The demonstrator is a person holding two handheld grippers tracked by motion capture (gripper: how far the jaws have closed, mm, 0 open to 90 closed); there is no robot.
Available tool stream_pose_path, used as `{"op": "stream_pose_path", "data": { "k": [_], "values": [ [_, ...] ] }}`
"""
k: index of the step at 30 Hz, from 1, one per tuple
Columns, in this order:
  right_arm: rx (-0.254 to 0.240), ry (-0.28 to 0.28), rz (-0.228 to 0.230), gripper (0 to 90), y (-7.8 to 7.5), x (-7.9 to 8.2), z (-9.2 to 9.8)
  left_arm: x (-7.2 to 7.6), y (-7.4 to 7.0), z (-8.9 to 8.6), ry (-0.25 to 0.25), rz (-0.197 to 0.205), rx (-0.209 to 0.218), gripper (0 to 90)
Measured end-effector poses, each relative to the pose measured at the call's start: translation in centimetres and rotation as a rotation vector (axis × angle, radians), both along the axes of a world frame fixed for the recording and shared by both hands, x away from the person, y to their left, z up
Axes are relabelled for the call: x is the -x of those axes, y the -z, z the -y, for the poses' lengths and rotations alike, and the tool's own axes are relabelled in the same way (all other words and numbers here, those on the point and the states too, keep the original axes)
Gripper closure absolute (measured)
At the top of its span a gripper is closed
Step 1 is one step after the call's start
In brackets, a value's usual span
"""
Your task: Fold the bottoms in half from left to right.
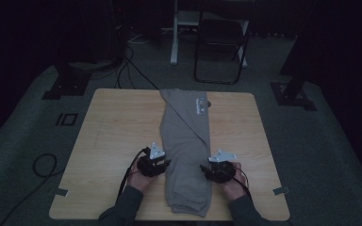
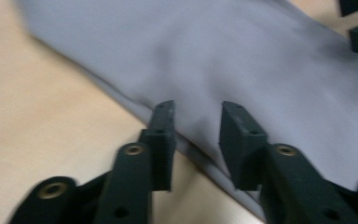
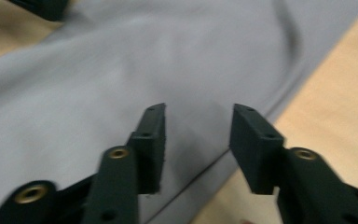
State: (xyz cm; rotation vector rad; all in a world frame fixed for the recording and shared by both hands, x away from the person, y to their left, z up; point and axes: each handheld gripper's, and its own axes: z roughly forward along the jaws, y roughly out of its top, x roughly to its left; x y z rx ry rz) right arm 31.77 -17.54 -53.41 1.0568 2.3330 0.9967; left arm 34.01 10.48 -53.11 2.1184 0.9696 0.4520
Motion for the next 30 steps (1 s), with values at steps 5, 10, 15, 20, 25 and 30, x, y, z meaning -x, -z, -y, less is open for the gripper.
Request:
{"op": "stream_pose_path", "data": {
  "k": [5, 10, 15, 20, 25, 30],
  "values": [
    [-0.038, 0.103, 0.01, 52.6, 0.2, -4.8, -0.1, -4.8, -0.2, -0.9, -0.143, -0.016, 0.018, 58.0],
    [-0.047, 0.182, 0.007, 52.9, 0.8, -8.4, -0.4, -8.6, 0.5, -1.3, -0.248, -0.053, -0.002, 55.2],
    [-0.026, 0.225, -0.012, 52.9, 1.4, -10.8, -0.4, -10.6, 1.5, -1.0, -0.289, -0.115, 0.014, 51.9],
    [-0.061, 0.258, -0.043, 59.3, 1.8, -12.0, 0.0, -11.2, 1.7, -0.4, -0.311, -0.101, 0.02, 50.0],
    [-0.072, 0.271, -0.046, 59.2, 1.8, -12.1, -0.1, -11.4, 1.8, 0.1, -0.27, -0.131, 0.11, 50.3],
    [-0.077, 0.282, -0.047, 55.7, 1.8, -12.2, 0.0, -11.7, 1.9, 0.3, -0.264, -0.148, 0.16, 49.8]
  ]
}}
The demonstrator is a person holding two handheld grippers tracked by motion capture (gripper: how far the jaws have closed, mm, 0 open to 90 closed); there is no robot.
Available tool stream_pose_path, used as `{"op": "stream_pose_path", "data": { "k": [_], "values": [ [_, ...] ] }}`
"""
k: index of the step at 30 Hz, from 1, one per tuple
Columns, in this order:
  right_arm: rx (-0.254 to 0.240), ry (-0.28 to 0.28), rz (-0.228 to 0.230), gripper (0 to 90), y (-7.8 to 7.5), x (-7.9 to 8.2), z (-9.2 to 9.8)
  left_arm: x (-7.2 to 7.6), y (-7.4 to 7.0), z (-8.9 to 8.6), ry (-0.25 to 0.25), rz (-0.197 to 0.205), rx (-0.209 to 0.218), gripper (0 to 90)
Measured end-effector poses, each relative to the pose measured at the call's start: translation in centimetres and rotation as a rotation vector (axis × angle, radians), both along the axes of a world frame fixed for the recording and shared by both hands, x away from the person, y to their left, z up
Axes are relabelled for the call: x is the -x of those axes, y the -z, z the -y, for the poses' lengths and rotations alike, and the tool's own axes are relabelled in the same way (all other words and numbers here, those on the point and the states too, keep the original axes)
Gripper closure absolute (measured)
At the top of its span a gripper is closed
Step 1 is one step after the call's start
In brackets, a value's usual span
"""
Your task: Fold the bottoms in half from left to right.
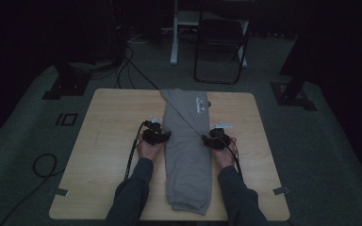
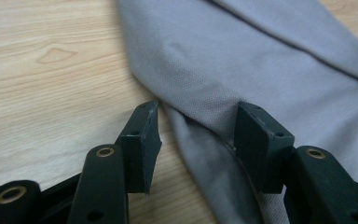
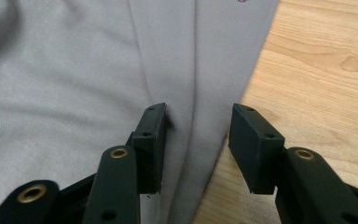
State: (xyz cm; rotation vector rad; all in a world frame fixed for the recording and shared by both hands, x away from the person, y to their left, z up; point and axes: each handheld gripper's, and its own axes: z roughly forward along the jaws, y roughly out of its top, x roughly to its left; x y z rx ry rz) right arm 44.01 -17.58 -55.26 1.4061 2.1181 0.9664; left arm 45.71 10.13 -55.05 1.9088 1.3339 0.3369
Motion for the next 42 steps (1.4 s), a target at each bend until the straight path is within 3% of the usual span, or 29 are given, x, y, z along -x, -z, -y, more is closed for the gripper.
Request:
{"op": "stream_pose_path", "data": {
  "k": [4, 11, 20, 23, 26, 29, 33, 38, 42],
  "values": [
    [-0.033, 0.003, 0.008, 53.9, -0.2, -0.1, 0.2, -0.3, -0.1, -0.5, -0.013, -0.017, 0.042, 47.7],
    [-0.031, 0.011, -0.003, 57.4, 0.1, -0.3, 0.3, 0.1, -1.5, -1.1, -0.073, 0.05, 0.07, 48.8],
    [-0.021, 0.011, 0.0, 60.9, 0.1, -0.4, 0.0, -0.9, -0.6, 0.4, -0.056, -0.009, -0.032, 47.2],
    [-0.02, 0.016, -0.003, 64.8, 0.0, -0.5, 0.2, -0.9, -0.3, 0.7, -0.061, -0.01, -0.061, 48.5],
    [-0.019, 0.014, -0.002, 65.8, 0.0, -0.5, 0.3, -0.6, -0.4, 1.0, -0.05, -0.002, -0.097, 53.6],
    [-0.015, 0.015, -0.005, 69.4, 0.0, -0.4, 0.2, -0.5, -0.4, 1.1, -0.03, 0.005, -0.126, 67.0],
    [-0.022, 0.006, -0.016, 77.7, -0.1, -0.4, 0.2, -0.3, -0.4, 0.8, -0.005, -0.014, -0.1, 83.1],
    [-0.045, 0.002, -0.029, 85.3, -0.1, -0.2, 0.0, 0.3, -0.4, 0.3, 0.033, 0.003, -0.125, 86.1],
    [-0.033, -0.047, -0.028, 86.5, -0.1, 0.9, -0.5, 1.7, -0.4, -0.8, 0.068, 0.02, -0.156, 86.2]
  ]
}}
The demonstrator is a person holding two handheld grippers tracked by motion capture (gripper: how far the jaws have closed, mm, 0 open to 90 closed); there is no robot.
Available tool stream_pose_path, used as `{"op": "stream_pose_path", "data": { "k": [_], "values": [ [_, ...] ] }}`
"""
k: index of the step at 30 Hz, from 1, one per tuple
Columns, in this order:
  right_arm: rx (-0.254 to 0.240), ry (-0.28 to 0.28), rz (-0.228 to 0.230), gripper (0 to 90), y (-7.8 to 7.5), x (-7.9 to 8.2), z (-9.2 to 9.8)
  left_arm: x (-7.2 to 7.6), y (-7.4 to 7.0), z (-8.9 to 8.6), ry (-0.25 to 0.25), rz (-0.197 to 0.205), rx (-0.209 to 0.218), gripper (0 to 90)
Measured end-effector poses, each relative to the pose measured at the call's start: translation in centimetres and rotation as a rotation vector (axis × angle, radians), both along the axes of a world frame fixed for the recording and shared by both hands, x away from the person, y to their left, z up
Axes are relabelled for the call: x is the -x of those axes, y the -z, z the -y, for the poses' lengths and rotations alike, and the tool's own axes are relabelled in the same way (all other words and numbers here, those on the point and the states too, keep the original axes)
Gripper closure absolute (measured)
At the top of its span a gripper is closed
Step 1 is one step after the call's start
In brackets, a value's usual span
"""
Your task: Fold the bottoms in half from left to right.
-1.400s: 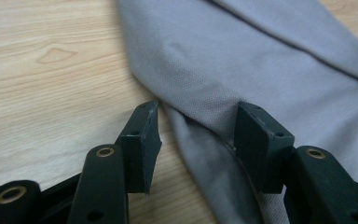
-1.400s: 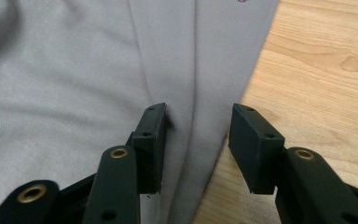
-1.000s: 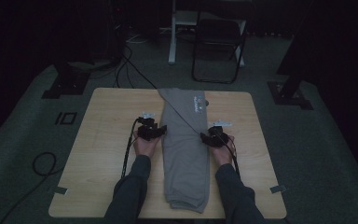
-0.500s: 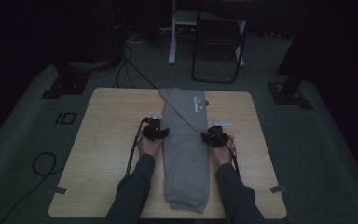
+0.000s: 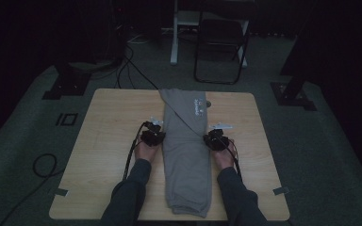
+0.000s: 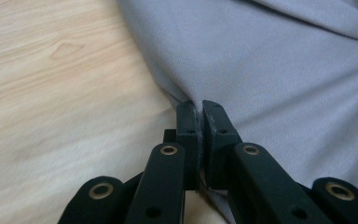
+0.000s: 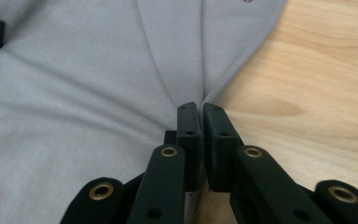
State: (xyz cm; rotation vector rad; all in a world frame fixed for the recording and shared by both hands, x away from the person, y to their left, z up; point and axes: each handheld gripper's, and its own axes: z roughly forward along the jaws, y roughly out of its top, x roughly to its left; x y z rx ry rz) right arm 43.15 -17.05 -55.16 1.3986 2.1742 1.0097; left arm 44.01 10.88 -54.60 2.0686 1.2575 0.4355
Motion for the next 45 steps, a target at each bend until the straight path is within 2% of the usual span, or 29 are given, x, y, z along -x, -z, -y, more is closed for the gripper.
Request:
{"op": "stream_pose_path", "data": {
  "k": [12, 22, 24, 26, 29, 32, 36, 39, 41, 45],
  "values": [
    [0.003, -0.133, -0.002, 86.3, 0.0, 5.3, -1.4, 5.6, 0.1, -2.6, 0.049, 0.02, -0.014, 85.8],
    [0.022, -0.209, -0.037, 85.7, -0.3, 9.6, -1.9, 10.6, 0.3, -4.0, 0.096, 0.004, 0.022, 85.0],
    [0.036, -0.224, -0.045, 83.4, -0.4, 10.1, -2.1, 11.0, 0.1, -4.1, 0.106, 0.007, 0.01, 80.5],
    [0.064, -0.232, -0.016, 74.6, -0.6, 10.3, -2.4, 10.9, -0.1, -4.3, 0.108, 0.034, 0.025, 72.9],
    [0.043, -0.235, 0.039, 65.9, -1.3, 9.7, -3.0, 10.2, -0.7, -4.8, 0.061, 0.065, 0.058, 68.2],
    [0.026, -0.24, 0.071, 64.9, -2.1, 8.1, -4.3, 9.3, -0.8, -5.1, 0.022, 0.084, 0.057, 71.4],
    [0.05, -0.265, 0.066, 64.5, -2.4, 5.4, -7.0, 8.2, -0.2, -4.9, 0.005, 0.068, 0.059, 82.5],
    [0.089, -0.285, 0.061, 62.0, -2.0, 3.7, -9.3, 8.2, 0.2, -4.6, 0.015, 0.056, 0.034, 82.4],
    [0.1, -0.279, 0.061, 59.2, -1.8, 2.7, -10.5, 8.2, 0.4, -4.4, 0.02, 0.053, 0.007, 82.1],
    [0.118, -0.255, 0.044, 53.0, -1.1, 1.3, -12.3, 8.3, 0.6, -4.3, 0.015, 0.06, -0.009, 83.7]
  ]
}}
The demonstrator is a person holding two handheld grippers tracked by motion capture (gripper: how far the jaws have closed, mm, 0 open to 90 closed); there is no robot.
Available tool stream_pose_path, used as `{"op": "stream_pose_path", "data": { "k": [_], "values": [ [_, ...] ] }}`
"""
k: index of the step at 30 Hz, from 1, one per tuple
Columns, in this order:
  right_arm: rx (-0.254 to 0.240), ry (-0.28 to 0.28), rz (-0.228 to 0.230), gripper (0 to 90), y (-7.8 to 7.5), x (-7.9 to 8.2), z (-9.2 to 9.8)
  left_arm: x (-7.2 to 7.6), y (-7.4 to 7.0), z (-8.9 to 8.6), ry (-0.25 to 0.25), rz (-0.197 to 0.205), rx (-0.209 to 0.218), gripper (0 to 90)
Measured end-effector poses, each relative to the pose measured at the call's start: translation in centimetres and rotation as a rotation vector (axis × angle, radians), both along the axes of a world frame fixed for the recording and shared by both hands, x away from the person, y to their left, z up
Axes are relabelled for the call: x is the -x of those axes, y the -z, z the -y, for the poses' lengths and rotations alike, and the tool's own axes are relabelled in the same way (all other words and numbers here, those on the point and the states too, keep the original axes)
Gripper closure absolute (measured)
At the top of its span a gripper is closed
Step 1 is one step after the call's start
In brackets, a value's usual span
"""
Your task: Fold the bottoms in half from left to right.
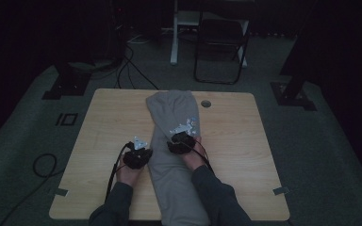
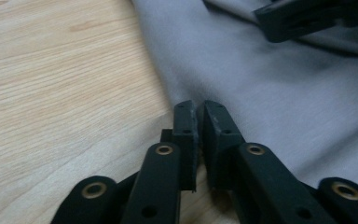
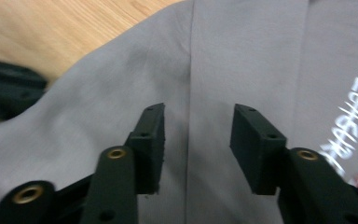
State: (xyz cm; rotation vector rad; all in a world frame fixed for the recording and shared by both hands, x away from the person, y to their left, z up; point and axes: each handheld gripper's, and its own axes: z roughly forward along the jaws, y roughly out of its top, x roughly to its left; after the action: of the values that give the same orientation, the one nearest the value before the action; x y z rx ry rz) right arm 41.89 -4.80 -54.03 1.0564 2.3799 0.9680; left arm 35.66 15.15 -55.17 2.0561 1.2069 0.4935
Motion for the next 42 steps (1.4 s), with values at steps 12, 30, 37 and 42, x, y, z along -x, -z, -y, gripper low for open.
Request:
{"op": "stream_pose_path", "data": {
  "k": [12, 30, 37, 42],
  "values": [
    [0.104, 0.2, 0.055, 53.6, 0.5, -2.3, 4.1, 0.4, 0.0, 0.8, 0.005, 0.033, -0.066, 88.9],
    [0.006, 0.359, 0.003, 62.9, 0.6, -3.3, 11.6, -0.5, -0.5, 0.5, -0.024, 0.011, -0.045, 80.5],
    [-0.107, 0.236, 0.047, 51.7, -0.5, -2.5, 9.9, -3.2, -2.2, 1.8, -0.031, 0.047, -0.008, 62.3],
    [-0.078, 0.141, 0.038, 44.3, -0.1, -2.7, 7.3, -6.2, -2.0, 3.5, -0.064, 0.013, -0.036, 55.4]
  ]
}}
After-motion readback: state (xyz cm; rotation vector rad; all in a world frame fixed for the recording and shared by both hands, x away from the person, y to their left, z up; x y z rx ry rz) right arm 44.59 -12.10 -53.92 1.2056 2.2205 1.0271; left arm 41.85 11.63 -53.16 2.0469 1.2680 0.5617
